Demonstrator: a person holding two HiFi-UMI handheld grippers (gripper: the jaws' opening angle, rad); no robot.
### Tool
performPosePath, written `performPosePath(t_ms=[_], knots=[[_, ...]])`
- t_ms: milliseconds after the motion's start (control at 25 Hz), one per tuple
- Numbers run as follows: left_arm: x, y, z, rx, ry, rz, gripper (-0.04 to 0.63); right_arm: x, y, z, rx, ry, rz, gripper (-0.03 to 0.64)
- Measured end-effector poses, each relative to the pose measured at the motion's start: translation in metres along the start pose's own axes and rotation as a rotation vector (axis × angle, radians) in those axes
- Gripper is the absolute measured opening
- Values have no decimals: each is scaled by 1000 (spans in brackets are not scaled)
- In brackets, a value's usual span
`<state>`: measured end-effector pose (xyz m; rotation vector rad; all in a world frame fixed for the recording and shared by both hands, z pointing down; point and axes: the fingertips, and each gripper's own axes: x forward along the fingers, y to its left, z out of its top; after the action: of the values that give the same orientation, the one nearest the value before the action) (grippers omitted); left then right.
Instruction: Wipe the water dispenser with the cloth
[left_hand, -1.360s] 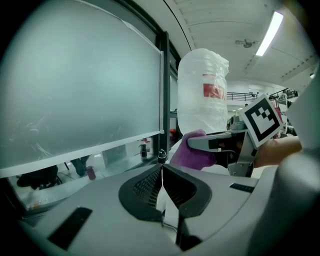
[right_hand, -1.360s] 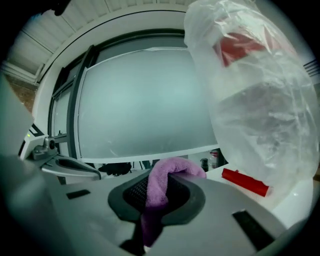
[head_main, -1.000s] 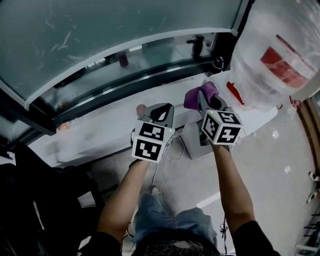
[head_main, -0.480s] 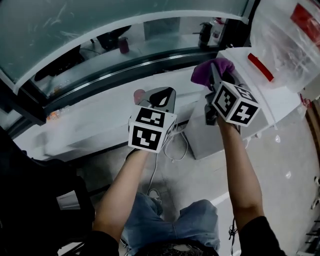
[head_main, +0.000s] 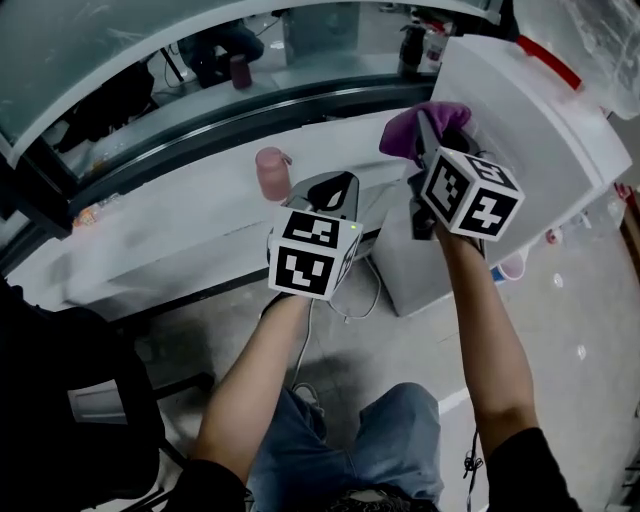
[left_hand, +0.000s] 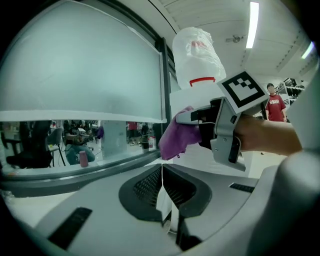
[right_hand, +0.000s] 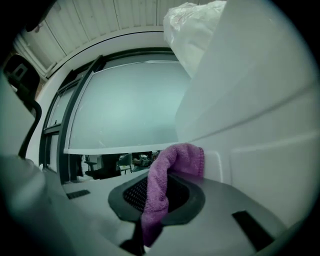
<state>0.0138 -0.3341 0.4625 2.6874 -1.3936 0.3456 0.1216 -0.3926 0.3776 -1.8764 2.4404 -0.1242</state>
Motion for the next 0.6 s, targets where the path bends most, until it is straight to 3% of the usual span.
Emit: performPosePath(t_ms=[320,600], knots=[[17,-8,-61,-9,4,-4,28,-1,6,-73,-43,32,14,43],[21,-13,-95,-9,8,-8,28,-6,-1,-142,-15,79,2,43]])
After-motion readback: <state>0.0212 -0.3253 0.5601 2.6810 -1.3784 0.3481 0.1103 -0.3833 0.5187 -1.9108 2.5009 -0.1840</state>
